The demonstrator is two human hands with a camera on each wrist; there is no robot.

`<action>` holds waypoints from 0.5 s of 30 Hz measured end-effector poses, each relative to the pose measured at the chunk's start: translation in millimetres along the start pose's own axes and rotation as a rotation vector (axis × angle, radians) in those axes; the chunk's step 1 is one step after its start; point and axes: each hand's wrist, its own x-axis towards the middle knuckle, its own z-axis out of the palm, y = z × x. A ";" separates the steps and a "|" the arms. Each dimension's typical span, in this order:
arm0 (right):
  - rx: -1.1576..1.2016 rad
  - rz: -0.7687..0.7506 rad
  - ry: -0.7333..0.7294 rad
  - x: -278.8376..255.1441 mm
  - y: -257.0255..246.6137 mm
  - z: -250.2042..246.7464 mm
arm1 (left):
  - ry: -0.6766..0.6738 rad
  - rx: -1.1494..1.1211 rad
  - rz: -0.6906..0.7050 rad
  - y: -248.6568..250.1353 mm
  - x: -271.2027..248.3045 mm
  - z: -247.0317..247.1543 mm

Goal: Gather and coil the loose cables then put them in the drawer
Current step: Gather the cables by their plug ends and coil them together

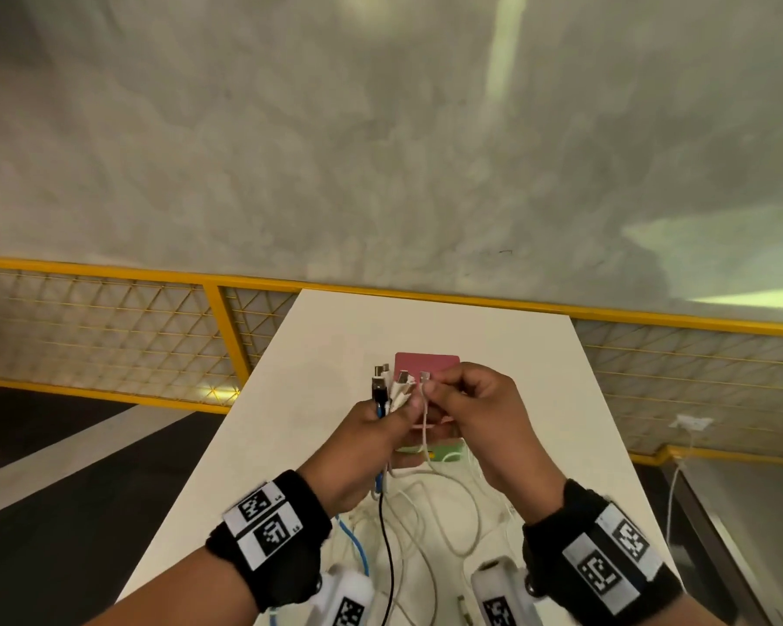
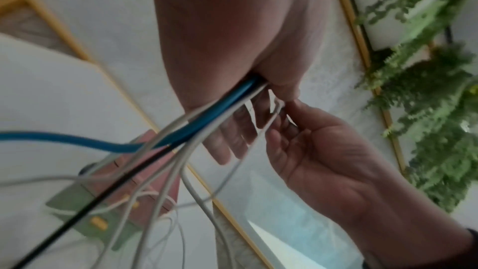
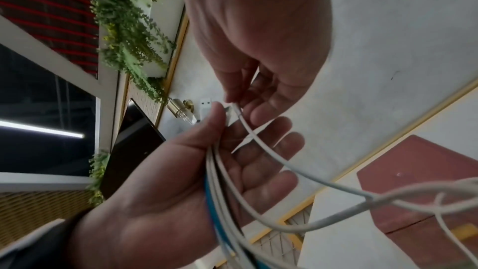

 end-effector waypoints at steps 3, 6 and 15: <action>0.078 0.030 0.015 -6.5 -0.4 5.4 | 0.040 -0.116 0.012 -3.1 3.3 7.3; 0.202 0.092 -0.015 -11.3 -1.9 3.9 | 0.049 -0.138 0.028 -4.2 4.4 5.4; -0.168 0.444 -0.238 -17.1 38.0 0.6 | 0.226 -0.213 0.106 -5.0 10.4 -6.6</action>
